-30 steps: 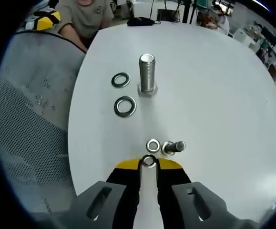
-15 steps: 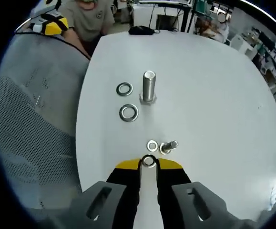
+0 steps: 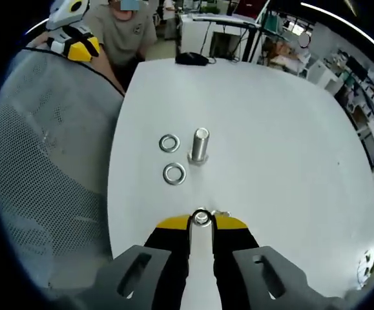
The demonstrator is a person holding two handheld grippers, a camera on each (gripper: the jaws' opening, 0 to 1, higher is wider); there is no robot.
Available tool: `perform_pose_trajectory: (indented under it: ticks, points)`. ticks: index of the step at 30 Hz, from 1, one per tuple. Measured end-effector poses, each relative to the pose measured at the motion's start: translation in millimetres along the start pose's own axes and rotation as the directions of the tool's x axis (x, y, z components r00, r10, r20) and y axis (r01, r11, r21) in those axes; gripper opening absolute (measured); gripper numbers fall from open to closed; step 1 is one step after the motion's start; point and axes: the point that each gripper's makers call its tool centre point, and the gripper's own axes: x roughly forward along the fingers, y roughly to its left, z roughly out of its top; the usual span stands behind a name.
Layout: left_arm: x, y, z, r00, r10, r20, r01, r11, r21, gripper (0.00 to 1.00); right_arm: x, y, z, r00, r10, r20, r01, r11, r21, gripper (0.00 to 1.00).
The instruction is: Place the washer onto the threaded stud by aligning its center hole with the stud, sliding it down to the base, and recovering from edge contact or off-axis alignment until the washer reaches the visible bottom stop.
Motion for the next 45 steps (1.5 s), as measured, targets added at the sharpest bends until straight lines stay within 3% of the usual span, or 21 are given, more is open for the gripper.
perform_pose_trajectory:
  ticks: [8,22,45]
  points:
    - [0,0.4,0.4,1.0,0.002,0.004,-0.002,1.0,0.0,0.07,-3,-7,2.9,0.999,-0.034,0.014,0.034,0.999,-0.021,0.13]
    - [0,0.9,0.9,1.0,0.007,0.006,-0.007,1.0,-0.005,0.07,4,-20,-2.1,0.996,-0.085,-0.019,0.084,0.996,-0.038,0.13]
    - [0,0.3,1.9,1.0,0.003,0.013,-0.003,1.0,-0.004,0.07,18,-24,-7.7,0.994,-0.061,-0.085,0.056,0.997,-0.059,0.13]
